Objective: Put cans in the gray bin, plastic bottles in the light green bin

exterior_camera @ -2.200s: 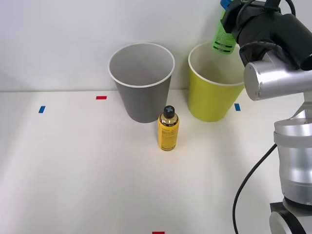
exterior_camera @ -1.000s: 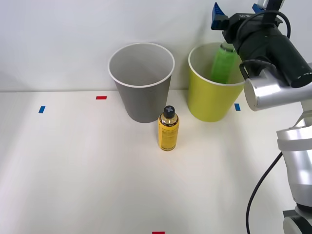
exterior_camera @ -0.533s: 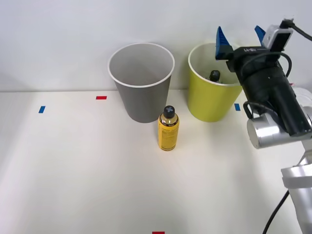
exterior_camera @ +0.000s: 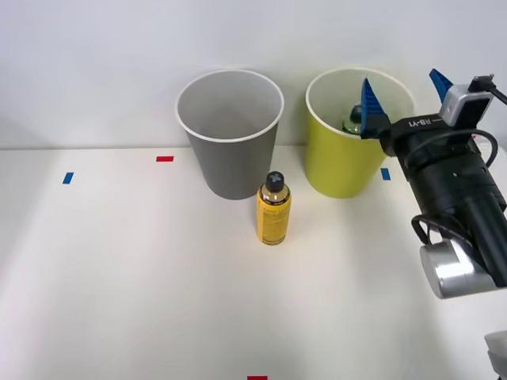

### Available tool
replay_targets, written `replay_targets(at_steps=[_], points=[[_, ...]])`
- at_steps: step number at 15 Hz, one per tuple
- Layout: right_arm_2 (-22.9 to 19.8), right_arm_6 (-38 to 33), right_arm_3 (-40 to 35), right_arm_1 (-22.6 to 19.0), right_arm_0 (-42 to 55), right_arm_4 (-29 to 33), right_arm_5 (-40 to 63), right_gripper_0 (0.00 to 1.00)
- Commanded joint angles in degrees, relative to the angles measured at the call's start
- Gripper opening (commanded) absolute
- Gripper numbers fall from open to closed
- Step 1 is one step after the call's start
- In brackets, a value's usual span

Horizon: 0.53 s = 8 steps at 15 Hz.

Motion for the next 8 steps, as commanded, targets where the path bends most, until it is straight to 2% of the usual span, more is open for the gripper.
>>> replay_targets(at_steps=[1,4,8], points=[[0.3,-0.4,-4.7,-0.1,7.3,4.1,-0.1,1.0],[1.0,-0.6,-8.0,0.2,14.6,4.7,-1.1,1.0],[1.0,-1.4,-8.4,0.4,23.0,4.3,-7.5,1.0]])
